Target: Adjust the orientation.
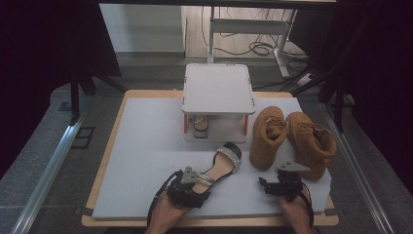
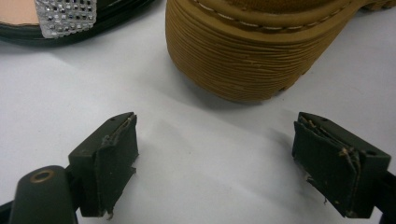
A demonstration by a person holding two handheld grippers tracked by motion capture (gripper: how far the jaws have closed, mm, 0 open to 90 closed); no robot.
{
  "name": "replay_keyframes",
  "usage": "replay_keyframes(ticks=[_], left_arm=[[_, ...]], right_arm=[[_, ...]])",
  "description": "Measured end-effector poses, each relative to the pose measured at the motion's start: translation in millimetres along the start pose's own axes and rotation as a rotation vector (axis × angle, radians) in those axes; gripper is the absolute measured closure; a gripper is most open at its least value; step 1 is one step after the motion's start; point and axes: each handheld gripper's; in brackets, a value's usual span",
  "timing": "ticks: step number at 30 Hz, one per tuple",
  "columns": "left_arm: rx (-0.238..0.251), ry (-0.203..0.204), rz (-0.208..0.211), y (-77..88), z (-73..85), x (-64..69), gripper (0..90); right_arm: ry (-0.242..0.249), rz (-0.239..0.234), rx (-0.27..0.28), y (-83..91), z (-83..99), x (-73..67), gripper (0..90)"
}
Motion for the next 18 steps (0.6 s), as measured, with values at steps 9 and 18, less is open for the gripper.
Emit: replay_keyframes(ticks=[9, 18], left_arm=[[-0.007, -0.003, -0.007, -7.1, -14.1, 1.8, 29.0], [-0.012, 0.014, -0.001, -8.5, -21.2, 2.9, 30.2]], right_arm=[[0.000, 0.000, 0.000, 0.0, 0.0, 0.0, 14.4], [0.000, 0.000, 0.000, 0.0, 0.0, 0.0, 14.4]])
Point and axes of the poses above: each handheld gripper's, and its own axes: y roughly backward along the jaws, z roughly out of its underside, x roughly to its right, and after that the axes turned 6 degrees about -x, right-handed
